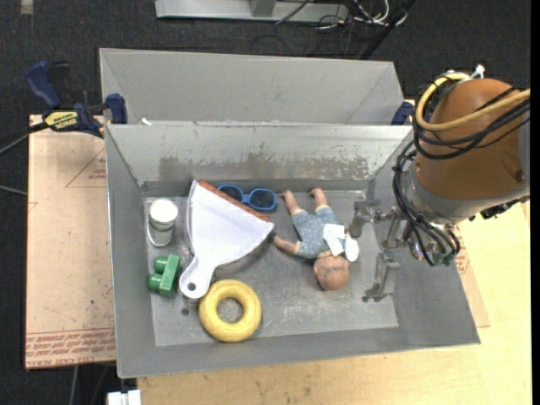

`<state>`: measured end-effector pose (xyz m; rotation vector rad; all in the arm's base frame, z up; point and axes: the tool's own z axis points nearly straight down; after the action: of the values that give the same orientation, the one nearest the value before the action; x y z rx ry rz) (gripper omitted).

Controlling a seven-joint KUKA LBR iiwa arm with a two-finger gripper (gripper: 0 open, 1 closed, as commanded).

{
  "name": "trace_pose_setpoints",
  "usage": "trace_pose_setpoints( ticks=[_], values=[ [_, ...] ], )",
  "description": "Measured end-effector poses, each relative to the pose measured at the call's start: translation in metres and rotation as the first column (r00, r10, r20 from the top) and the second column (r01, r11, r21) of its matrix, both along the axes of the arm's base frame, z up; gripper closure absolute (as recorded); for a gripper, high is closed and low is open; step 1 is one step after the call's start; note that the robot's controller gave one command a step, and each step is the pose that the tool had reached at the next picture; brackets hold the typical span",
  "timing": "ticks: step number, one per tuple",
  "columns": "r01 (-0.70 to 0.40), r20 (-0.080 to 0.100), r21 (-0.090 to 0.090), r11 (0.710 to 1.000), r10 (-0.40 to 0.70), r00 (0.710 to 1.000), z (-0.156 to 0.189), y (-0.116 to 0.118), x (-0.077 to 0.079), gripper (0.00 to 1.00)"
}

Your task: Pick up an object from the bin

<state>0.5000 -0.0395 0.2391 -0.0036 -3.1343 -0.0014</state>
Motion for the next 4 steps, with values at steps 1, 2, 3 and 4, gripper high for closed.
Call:
trace_pose_setpoints(
  ticks=[1,2,3,4],
  values=[
    [-0.001,0.008,-0.001,1.0,0.001,1.0,0.004,0.0,0.001,0.0],
    [-0.003,0.012,-0.001,1.0,0.003,1.0,0.002,0.001,0.003,0.0],
    [-0.061,-0.007,0.002,0.998,0.061,0.998,-0.029,0.0,-0.003,0.0],
    [-0.083,0.019,-0.003,0.997,0.083,0.996,0.002,-0.001,0.004,0.0]
  ],
)
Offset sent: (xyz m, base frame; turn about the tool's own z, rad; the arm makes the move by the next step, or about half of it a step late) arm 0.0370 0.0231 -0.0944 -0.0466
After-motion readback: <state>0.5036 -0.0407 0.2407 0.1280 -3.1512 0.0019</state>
